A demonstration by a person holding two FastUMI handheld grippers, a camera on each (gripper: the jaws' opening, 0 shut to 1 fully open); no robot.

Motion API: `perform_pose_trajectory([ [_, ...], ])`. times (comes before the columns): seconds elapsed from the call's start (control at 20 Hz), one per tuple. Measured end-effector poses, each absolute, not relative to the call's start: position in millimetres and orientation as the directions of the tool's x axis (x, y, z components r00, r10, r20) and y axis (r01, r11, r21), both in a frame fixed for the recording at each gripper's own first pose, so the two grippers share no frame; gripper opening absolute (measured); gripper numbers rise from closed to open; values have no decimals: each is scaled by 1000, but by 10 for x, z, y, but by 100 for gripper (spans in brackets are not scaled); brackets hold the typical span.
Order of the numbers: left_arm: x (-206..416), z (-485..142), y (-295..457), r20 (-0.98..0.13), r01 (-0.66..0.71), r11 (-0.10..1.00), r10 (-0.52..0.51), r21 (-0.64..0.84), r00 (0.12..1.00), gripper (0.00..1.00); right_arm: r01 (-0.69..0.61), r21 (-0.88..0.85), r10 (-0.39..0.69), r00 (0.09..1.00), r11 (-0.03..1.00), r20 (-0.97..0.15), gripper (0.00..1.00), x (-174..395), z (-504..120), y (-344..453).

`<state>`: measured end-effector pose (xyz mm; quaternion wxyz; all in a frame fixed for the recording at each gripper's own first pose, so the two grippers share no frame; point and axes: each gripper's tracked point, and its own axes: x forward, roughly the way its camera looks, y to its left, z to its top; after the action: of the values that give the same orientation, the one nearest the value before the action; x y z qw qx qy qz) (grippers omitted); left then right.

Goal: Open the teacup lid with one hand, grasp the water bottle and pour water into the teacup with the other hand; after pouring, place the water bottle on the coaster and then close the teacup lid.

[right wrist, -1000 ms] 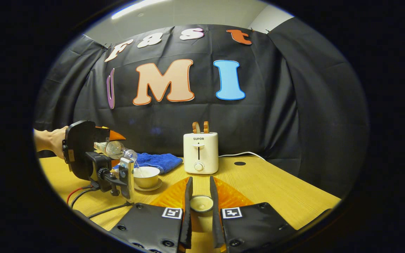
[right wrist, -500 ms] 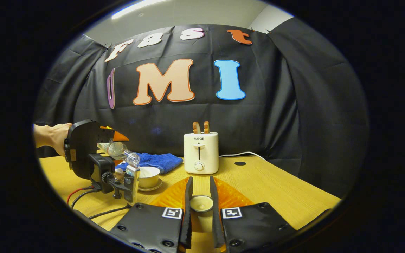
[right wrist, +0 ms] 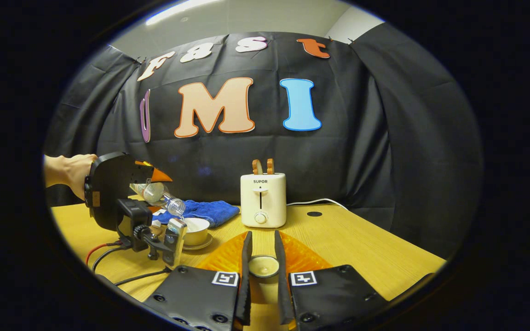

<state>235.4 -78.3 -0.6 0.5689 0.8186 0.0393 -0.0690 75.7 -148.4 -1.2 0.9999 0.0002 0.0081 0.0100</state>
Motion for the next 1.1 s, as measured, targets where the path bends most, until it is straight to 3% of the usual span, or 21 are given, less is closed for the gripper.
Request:
perform_pose_trajectory([
  [0.5, 2359, 118, -851, -150, 125, -434, -23, 892, 988, 72, -22, 0, 22, 1000, 1000, -16, 27, 759, -16, -1483],
  [1.1, 2357, 119, -881, -149, 120, -442, -32, 889, 988, 72, -22, 0, 22, 1000, 1000, -17, 27, 754, -11, -1479],
])
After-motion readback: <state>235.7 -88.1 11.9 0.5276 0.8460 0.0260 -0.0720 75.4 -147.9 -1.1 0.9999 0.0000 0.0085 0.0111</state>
